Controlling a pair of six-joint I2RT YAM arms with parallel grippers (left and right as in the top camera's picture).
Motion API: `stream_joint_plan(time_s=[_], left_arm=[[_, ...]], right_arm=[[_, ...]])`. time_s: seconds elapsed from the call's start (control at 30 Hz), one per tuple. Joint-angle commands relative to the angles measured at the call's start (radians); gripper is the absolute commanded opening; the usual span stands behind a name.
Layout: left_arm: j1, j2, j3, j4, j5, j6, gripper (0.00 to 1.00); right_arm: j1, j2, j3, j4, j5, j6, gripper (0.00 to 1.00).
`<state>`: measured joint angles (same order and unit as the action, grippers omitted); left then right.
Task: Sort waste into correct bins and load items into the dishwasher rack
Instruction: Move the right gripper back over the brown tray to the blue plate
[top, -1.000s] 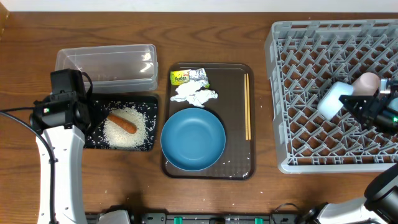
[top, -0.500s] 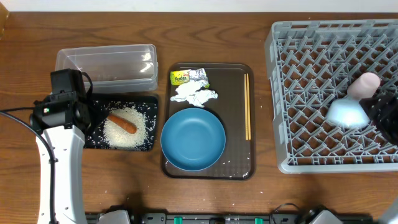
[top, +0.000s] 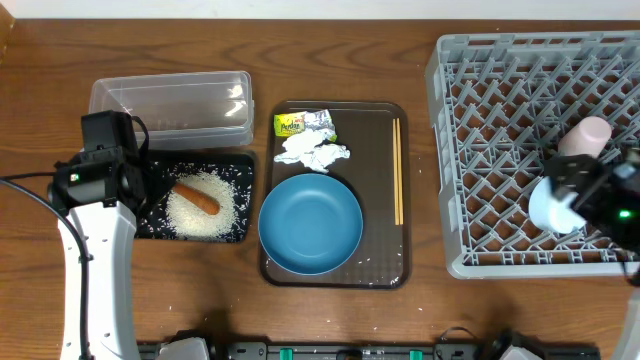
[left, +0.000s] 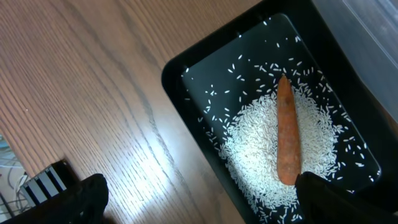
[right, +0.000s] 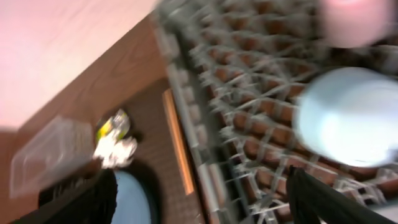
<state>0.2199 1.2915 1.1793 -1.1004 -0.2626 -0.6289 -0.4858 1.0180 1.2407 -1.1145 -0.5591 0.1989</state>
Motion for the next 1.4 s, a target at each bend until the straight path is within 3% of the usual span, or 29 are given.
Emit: stream_joint_plan(time_s=[0.0,0.33,0.47,0.87,0.97,1.03,1.17,1.37], left_arm=[[0.004,0.003,0.012,-0.006,-0.015,-0.005,0.98],[0.004,0.003,0.012,-0.006,-0.015,-0.005,0.98],[0.004,0.003,0.012,-0.006,-0.015,-0.005,0.98],[0.004,0.003,0.012,-0.006,-0.015,-0.005,0.98],[0.004,0.003,0.012,-0.006,-0.015,-0.005,0.98],[0.004,0.003,0.012,-0.006,-0.015,-0.005,0.98],[0.004,0.003,0.012,-0.006,-0.015,-0.005,0.98],[0.004,0.003,0.012,-0.006,-0.015,-0.005,0.98]], right_arm=[[0.171,-0.016,0.012,-0.004,0.103,0.034,0.87],[0.726,0.177,0.012,0.056,0.46,0.16,0.83],[0.861,0.311,0.028,0.147,0.515,0.184,0.85],[0.937,0.845,0.452,-0.016,0.545,0.146,0.87],[0.936,0.947,0.474,-0.001,0.519,0.145,0.89],[0.937,1.007,0.474,0.019,0.49,0.145,0.99],[0.948,1.085,0.474,0.048,0.412,0.145,0.99],[0.96,1.152,0.473,0.065,0.45,0.179,0.99]])
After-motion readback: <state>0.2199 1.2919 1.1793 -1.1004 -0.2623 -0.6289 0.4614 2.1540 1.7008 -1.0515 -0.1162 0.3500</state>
